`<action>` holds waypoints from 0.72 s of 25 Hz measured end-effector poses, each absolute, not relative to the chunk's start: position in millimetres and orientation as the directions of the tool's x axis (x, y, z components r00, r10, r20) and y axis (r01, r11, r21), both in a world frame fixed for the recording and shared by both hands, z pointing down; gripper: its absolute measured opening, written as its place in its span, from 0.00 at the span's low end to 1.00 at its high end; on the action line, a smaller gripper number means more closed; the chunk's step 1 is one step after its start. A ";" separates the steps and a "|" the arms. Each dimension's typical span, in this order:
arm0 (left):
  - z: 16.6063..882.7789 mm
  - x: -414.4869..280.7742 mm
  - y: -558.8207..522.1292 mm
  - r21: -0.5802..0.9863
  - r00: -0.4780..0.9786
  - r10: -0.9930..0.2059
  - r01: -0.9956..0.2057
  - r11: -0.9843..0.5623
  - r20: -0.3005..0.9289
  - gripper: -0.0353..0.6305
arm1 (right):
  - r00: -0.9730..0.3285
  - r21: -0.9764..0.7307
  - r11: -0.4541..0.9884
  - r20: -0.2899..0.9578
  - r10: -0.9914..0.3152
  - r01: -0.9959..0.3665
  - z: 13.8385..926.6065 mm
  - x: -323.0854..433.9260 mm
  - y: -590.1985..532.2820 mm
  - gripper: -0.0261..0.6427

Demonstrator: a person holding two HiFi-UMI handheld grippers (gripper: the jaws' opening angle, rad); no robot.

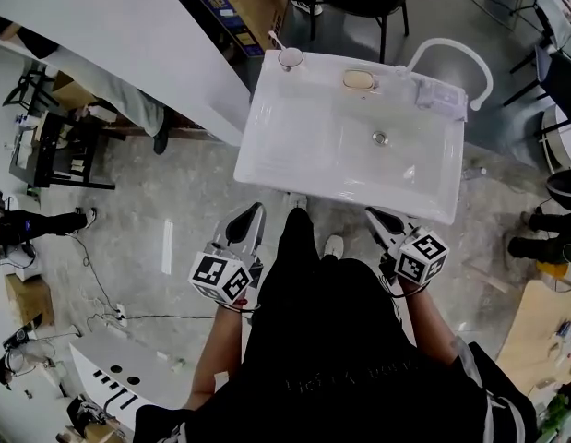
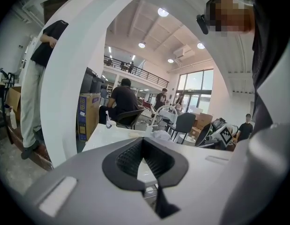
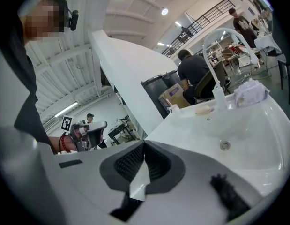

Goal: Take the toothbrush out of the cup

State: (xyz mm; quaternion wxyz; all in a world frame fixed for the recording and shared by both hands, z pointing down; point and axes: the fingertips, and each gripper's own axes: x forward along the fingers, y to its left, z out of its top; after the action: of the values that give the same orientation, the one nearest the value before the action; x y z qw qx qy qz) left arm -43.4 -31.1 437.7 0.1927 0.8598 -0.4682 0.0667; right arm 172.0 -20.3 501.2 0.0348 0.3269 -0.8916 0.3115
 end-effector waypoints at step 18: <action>453.0 -71.1 -128.6 0.189 0.622 -0.718 -0.781 -0.595 0.310 0.07 | -0.761 -0.494 0.583 0.353 -0.544 -0.645 501.9 119.4 -111.9 0.06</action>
State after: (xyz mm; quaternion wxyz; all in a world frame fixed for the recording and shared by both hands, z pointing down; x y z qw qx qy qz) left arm -71.1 -128.6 453.0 0.1546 0.8873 -0.4225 0.1012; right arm 119.4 -111.9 501.9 0.0820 0.3356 -0.8859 0.3096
